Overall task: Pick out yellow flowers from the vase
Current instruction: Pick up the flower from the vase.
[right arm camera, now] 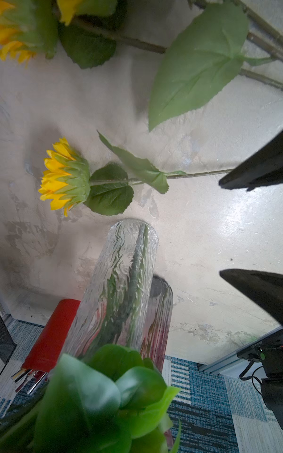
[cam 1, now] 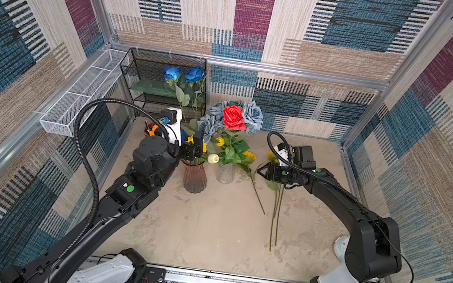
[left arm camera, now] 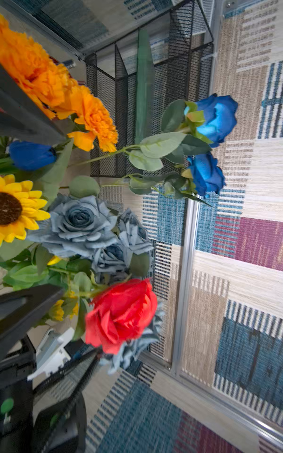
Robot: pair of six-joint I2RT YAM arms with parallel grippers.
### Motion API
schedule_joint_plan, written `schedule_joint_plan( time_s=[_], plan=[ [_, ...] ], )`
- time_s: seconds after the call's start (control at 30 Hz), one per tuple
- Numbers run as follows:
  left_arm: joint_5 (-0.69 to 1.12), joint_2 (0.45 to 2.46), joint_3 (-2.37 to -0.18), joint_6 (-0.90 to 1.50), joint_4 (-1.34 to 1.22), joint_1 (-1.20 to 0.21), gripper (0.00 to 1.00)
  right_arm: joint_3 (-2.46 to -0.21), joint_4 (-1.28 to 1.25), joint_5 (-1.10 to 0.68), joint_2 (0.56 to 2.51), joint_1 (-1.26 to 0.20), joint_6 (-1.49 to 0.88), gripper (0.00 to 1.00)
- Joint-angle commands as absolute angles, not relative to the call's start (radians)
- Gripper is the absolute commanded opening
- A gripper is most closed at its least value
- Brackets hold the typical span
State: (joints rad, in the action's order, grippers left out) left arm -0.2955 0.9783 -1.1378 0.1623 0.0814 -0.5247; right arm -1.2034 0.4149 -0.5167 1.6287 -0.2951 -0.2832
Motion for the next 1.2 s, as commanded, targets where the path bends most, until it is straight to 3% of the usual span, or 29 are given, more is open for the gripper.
schedule_joint_plan(
  time_s=[0.0,0.3,1.17],
  plan=[
    [-0.226,0.964,-1.152,0.195,0.204,-0.523,0.87,-1.209,0.390,-0.531,1.629,-0.296,-0.279,0.55],
    [-0.280,0.873,-0.816,0.261,-0.043,-0.523,0.71,-1.209,0.385,-0.539,1.640,-0.297,-0.281,0.55],
    [-0.344,1.141,-0.711,0.168,-0.459,-0.524,0.64,-1.213,0.387,-0.551,1.641,-0.301,-0.285,0.55]
  ],
)
